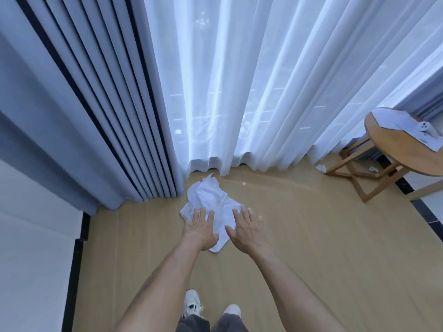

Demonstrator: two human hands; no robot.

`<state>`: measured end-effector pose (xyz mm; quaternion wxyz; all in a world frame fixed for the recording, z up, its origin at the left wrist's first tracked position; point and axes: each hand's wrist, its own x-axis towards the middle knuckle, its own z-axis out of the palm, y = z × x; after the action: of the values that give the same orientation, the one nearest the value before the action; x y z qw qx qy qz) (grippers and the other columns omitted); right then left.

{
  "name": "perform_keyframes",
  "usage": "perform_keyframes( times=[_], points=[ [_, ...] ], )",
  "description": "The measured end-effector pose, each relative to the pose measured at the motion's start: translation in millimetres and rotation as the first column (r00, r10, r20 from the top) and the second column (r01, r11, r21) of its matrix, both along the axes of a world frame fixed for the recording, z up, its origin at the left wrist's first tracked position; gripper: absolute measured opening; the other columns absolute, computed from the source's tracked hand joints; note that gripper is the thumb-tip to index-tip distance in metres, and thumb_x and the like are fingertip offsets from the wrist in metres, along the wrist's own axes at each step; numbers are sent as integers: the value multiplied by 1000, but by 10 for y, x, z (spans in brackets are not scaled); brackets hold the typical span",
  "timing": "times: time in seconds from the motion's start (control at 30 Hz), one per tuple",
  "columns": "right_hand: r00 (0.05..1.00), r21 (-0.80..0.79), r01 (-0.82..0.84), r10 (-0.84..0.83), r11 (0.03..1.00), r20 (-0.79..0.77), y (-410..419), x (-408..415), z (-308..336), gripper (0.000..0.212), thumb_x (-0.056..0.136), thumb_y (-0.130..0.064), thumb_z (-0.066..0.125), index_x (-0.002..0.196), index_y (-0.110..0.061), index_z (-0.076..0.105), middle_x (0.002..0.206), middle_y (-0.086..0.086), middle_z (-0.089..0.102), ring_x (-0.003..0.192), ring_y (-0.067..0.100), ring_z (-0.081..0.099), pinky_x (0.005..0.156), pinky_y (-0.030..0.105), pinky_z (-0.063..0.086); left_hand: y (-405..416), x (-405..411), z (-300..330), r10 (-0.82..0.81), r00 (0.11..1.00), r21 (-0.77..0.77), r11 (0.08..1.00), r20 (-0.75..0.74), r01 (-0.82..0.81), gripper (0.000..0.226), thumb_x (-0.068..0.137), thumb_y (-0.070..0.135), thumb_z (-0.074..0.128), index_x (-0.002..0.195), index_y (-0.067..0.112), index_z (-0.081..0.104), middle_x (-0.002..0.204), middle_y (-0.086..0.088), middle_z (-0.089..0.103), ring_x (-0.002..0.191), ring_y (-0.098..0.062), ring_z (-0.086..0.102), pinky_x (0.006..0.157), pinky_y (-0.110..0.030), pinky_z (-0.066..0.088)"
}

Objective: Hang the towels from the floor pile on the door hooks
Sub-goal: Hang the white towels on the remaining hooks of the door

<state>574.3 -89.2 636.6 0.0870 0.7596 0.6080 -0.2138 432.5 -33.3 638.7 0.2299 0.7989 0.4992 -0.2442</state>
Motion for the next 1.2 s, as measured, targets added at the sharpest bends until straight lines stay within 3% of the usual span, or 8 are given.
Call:
perform_keyframes(
  times=[0.33, 0.6, 0.77, 1.1, 1.2],
  points=[
    [996, -92, -90, 90, 992, -1, 1084, 474, -523, 61, 98, -49, 27, 148, -17, 16, 158, 9, 8, 144, 29, 11, 112, 52, 16, 947, 319, -347, 80, 996, -44, 996, -30, -81, 69, 96, 37, 36, 153, 16, 2, 160, -10, -5, 148, -28, -6, 116, -54, 2],
    [979, -182, -202, 198, 962, -38, 1790, 677, -1540, 61, 99, -47, 28, 148, -13, 17, 156, 11, 15, 141, 29, 17, 110, 51, 19, 1479, 510, -1323, 229, 972, -74, 970, -56, -232, 69, 99, 39, 32, 153, 15, -3, 160, -8, -12, 147, -28, -12, 118, -53, 0],
    [978, -183, -209, 202, 961, -55, 2216, 689, -2557, 59, 98, -47, 29, 146, -13, 20, 154, 12, 18, 140, 30, 20, 108, 50, 20, 1808, 576, -2279, 211, 975, -68, 974, -74, -216, 67, 99, 37, 31, 153, 14, -3, 160, -8, -11, 148, -27, -11, 118, -52, 2],
    [978, -201, -206, 205, 958, -24, 2596, 622, -5230, 56, 98, -44, 32, 143, -11, 23, 148, 10, 27, 135, 30, 26, 105, 47, 25, 2099, 457, -4876, 153, 980, -133, 977, -125, -170, 67, 98, 32, 31, 153, 12, -4, 160, -11, -13, 147, -27, -15, 118, -51, 0],
    [976, -163, -197, 210, 967, 64, 2708, 561, -5938, 52, 93, -42, 45, 129, -6, 41, 132, 11, 44, 123, 31, 41, 97, 48, 34, 2181, 398, -5552, 153, 979, -132, 976, -135, -171, 67, 98, 31, 32, 152, 12, -4, 160, -10, -12, 147, -27, -14, 117, -51, 1]
  ],
)
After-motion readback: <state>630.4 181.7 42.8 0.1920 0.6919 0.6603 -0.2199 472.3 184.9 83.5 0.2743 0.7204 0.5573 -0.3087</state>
